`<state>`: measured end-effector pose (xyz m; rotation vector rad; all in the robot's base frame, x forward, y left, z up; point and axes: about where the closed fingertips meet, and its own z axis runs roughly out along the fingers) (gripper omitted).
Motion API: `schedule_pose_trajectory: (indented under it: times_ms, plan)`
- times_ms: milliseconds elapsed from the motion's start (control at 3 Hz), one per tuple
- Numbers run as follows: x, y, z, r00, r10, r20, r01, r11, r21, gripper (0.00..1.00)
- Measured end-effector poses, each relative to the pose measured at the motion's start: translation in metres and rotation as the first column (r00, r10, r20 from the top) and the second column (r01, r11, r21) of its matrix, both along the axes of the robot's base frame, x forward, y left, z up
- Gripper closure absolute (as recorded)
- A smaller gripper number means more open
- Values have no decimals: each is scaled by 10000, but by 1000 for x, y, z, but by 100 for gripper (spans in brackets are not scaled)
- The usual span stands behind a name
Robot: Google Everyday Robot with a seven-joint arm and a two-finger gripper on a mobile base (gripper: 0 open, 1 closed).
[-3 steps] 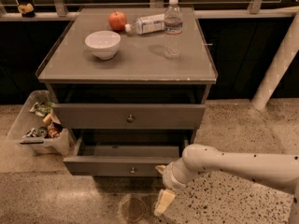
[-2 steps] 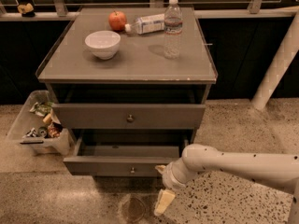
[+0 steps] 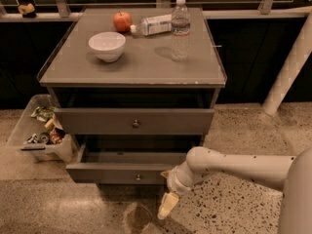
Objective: Close middle drawer
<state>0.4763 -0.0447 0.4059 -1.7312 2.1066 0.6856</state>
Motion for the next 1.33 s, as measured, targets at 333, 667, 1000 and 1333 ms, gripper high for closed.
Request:
schedule_pose_trajectory:
  times_ms: [333, 667, 1000, 1333]
  plan:
    - [17, 8, -4, 9998, -177, 76, 177, 9998, -53, 0]
    - [35, 15, -1, 9973, -654, 333, 661, 9976, -206, 0]
    - [56, 20, 15, 9910, -1215, 556, 1226, 9923, -161, 0]
    - [56, 20, 15, 9910, -1215, 556, 1226, 9923, -161, 0]
